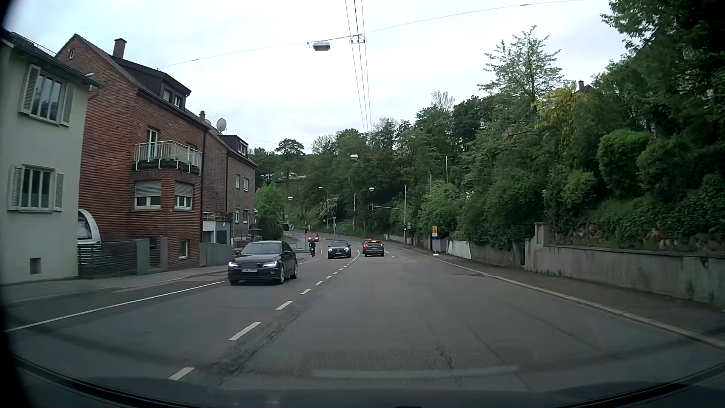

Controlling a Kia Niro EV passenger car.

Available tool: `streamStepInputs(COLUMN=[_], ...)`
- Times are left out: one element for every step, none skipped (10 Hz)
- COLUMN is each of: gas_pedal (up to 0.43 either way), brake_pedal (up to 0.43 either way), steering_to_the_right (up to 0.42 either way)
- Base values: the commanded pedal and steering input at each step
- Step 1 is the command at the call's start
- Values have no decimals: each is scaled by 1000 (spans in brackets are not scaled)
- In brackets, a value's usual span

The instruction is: Follow the waypoints while adhering to traffic rules and regulations

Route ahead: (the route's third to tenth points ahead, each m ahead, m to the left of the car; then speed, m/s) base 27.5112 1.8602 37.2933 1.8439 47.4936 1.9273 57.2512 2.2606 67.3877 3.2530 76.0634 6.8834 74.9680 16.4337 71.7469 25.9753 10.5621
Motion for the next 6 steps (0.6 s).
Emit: streamStepInputs(gas_pedal=[0, 0, 0, 0, 0, 0], brake_pedal=[0, 0, 0, 0, 0, 18], steering_to_the_right=[8, 8, 7, 6, 3, -4])
